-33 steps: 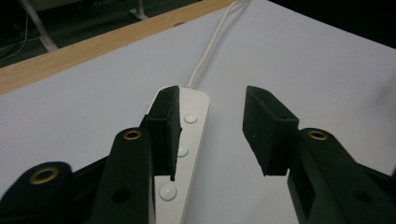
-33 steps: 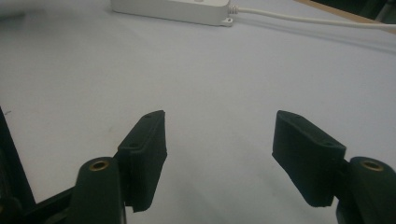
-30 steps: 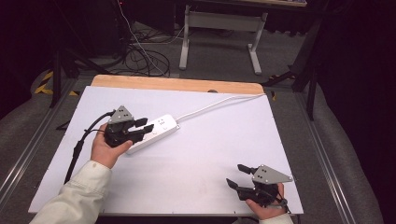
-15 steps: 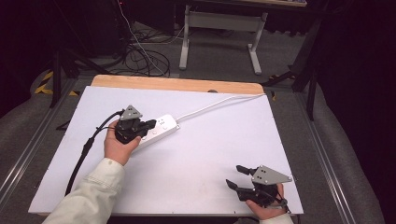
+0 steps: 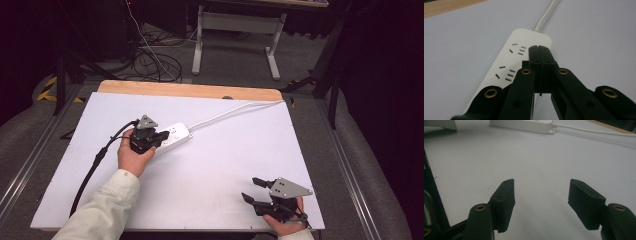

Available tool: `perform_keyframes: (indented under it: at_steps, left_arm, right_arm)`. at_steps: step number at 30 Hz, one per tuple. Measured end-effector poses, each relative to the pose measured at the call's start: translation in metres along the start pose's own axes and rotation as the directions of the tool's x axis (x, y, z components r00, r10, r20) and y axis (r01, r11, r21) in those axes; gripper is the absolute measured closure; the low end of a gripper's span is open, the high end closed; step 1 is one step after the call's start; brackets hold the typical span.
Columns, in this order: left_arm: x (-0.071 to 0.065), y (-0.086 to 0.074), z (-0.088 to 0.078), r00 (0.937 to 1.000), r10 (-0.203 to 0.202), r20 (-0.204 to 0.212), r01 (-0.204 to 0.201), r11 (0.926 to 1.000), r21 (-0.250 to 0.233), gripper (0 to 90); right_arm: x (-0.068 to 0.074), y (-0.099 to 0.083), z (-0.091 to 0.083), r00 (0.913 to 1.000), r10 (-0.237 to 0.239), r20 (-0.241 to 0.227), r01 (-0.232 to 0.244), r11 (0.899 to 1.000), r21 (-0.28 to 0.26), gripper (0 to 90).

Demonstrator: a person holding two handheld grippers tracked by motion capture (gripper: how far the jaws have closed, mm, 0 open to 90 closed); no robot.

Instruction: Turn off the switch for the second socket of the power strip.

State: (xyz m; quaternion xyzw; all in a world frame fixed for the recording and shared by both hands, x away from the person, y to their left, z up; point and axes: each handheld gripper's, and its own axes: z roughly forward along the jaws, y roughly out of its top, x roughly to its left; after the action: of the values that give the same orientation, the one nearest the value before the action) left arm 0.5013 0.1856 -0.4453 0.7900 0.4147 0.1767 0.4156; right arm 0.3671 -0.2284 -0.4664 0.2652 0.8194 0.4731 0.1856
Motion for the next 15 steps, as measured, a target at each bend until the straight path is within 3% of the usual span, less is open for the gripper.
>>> perform_keyframes:
  at_steps: [3, 7, 13, 15]
  left_arm:
    - [-0.001, -0.001, 0.003, 0.9999, -0.01, -0.007, 0.01, 0.9999, 0.014, 90.0]
    - [0.0, -0.003, 0.007, 0.999, 0.01, -0.043, -0.009, 0.9995, 0.029, 90.0]
    - [-0.001, -0.005, 0.014, 0.998, -0.014, -0.062, 0.017, 0.999, 0.041, 90.0]
    - [-0.002, -0.006, 0.017, 0.9971, -0.005, -0.076, 0.01, 0.9982, 0.059, 90.0]
  right_arm:
    - [0.0, 0.0, 0.0, 1.0, 0.0, -0.001, 0.0, 1.0, 0.0, 38.7]
    - [0.0, 0.0, 0.0, 1.0, -0.001, -0.002, 0.001, 1.0, 0.0, 38.7]
    - [0.0, 0.0, 0.0, 1.0, 0.001, -0.004, -0.001, 1.0, 0.001, 38.7]
    - [0.0, 0.0, 0.0, 1.0, 0.001, -0.003, -0.001, 1.0, 0.004, 38.6]
